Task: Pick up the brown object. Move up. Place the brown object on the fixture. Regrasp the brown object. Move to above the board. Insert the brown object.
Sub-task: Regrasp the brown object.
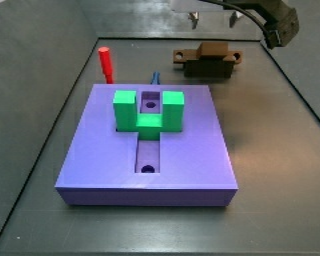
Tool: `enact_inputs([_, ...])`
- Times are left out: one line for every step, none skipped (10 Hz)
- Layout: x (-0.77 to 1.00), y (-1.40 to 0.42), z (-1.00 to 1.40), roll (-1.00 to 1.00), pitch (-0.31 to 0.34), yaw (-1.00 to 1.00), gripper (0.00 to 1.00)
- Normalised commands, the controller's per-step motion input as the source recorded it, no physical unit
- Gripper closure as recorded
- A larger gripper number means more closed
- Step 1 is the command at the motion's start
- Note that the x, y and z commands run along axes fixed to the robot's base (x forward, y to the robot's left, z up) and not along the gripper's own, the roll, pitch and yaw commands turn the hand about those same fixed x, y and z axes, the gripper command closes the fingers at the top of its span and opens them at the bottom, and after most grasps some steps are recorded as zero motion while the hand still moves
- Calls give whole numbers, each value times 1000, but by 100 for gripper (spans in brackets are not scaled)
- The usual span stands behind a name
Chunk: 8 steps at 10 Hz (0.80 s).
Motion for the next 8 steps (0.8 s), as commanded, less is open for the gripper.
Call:
enact_inputs([303, -6, -100, -249, 263, 523, 0])
enact_inputs([323, -26, -54, -126, 294, 460, 0])
enact_inputs([394, -49, -57, 0, 303, 123, 0])
enact_inputs([283, -74, -100, 0, 169, 0, 0])
enact_inputs([203, -69, -151, 0, 103, -23, 0])
enact_inputs([86, -29, -200, 0, 0, -43, 0])
enact_inputs([9, 0, -214, 0, 0, 0, 0])
enact_inputs([0, 0, -243, 0, -34, 0, 0])
